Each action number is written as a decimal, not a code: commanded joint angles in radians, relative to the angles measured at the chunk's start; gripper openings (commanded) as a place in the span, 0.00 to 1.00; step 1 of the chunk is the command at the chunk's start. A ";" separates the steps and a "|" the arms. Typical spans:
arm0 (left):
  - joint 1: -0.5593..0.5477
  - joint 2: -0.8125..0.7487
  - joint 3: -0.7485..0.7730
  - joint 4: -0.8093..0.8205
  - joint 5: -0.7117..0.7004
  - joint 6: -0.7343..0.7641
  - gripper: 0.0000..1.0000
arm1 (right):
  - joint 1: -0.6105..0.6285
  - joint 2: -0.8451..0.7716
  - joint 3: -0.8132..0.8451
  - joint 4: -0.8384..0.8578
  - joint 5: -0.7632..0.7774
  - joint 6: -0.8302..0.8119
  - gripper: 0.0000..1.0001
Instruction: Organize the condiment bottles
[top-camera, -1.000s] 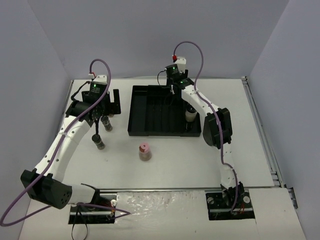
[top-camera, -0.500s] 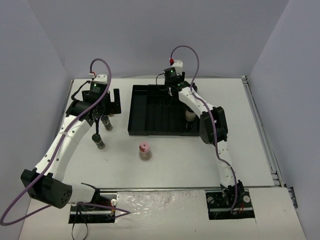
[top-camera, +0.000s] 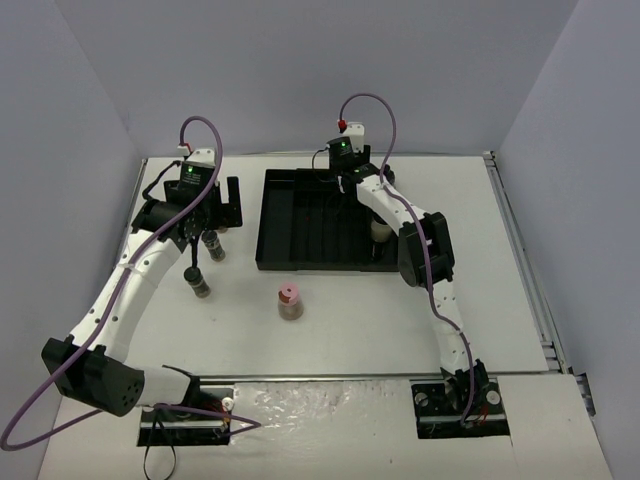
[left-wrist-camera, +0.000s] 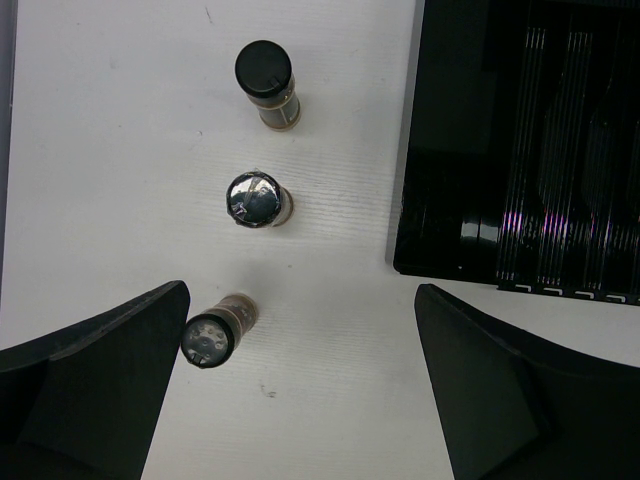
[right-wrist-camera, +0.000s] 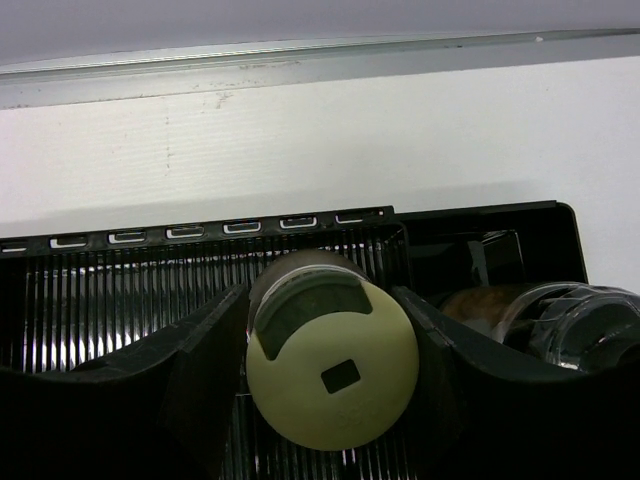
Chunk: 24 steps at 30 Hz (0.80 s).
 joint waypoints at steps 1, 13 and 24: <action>-0.007 -0.036 0.020 0.040 -0.013 -0.001 0.94 | -0.005 -0.047 0.023 0.048 0.039 -0.018 0.58; -0.006 -0.035 0.022 0.036 -0.019 -0.001 0.93 | 0.007 -0.094 -0.006 0.040 0.046 -0.023 0.75; -0.007 -0.033 0.028 0.034 -0.026 -0.001 0.93 | 0.087 -0.306 -0.143 -0.004 0.076 -0.024 0.75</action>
